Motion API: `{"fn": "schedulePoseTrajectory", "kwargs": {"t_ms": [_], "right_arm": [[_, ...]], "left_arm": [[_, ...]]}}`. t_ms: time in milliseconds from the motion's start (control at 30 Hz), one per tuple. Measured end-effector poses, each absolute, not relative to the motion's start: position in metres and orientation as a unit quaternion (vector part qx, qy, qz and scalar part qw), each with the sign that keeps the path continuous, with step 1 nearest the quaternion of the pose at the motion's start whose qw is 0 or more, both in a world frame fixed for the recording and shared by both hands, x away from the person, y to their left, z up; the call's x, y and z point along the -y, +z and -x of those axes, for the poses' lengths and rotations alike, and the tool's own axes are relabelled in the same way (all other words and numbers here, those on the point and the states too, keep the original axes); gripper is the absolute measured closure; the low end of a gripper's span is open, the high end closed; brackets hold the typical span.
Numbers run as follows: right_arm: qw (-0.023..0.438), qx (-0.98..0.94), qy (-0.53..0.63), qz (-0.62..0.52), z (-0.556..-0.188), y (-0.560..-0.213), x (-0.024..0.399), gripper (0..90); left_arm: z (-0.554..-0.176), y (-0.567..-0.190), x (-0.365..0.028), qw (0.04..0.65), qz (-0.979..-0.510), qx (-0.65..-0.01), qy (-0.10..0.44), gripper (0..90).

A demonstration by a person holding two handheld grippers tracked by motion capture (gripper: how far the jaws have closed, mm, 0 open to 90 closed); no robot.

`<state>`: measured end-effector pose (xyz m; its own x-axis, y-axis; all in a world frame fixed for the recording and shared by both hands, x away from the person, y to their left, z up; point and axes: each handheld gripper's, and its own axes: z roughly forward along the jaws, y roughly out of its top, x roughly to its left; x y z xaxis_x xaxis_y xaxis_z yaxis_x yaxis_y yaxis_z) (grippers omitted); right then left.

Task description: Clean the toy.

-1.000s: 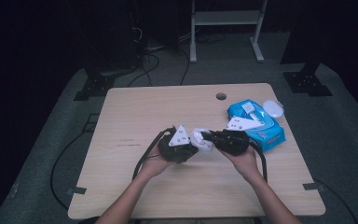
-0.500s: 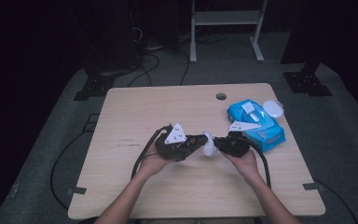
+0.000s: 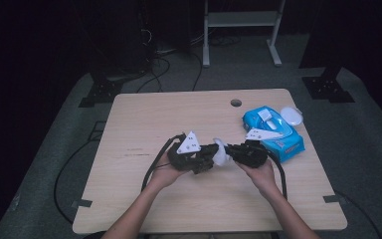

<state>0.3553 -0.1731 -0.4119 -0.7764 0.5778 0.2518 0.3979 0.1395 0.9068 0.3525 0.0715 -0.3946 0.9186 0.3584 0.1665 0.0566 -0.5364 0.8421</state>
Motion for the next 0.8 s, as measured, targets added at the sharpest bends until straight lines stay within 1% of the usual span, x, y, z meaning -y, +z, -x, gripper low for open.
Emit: {"fn": "schedulePoseTrajectory", "kwargs": {"t_ms": [33,67,100,133,233,400,600,700,800], "right_arm": [[0.083,-0.751,0.575,-0.315,-0.353,-0.408,0.17,84.6],[0.099,-0.754,0.571,-0.31,-0.349,-0.403,0.166,84.6],[0.12,-0.763,0.559,-0.3,-0.346,-0.398,0.162,84.6],[0.125,-0.766,0.557,-0.297,-0.345,-0.397,0.16,84.6],[0.114,-0.769,0.557,-0.293,-0.346,-0.4,0.157,84.6],[0.12,-0.78,0.539,-0.296,-0.349,-0.408,0.149,84.4],[0.126,-0.782,0.516,-0.326,-0.361,-0.425,0.155,84.3],[0.125,-0.779,0.517,-0.333,-0.365,-0.429,0.157,84.4],[0.127,-0.781,0.513,-0.332,-0.367,-0.428,0.154,84.3]], "left_arm": [[-0.351,-0.393,-0.069,0.462,-0.862,-0.119,0.17,66.0],[-0.351,-0.393,-0.069,0.457,-0.865,-0.117,0.174,66.3],[-0.352,-0.394,-0.069,0.46,-0.863,-0.119,0.17,66.2],[-0.354,-0.396,-0.07,0.469,-0.86,-0.124,0.159,66.2],[-0.352,-0.402,-0.074,0.472,-0.857,-0.129,0.158,66.0],[-0.353,-0.407,-0.084,0.47,-0.856,-0.142,0.162,65.9],[-0.36,-0.416,-0.096,0.477,-0.849,-0.168,0.156,66.3],[-0.36,-0.419,-0.099,0.485,-0.842,-0.178,0.155,66.4],[-0.358,-0.422,-0.102,0.479,-0.844,-0.181,0.16,66.5]]}}
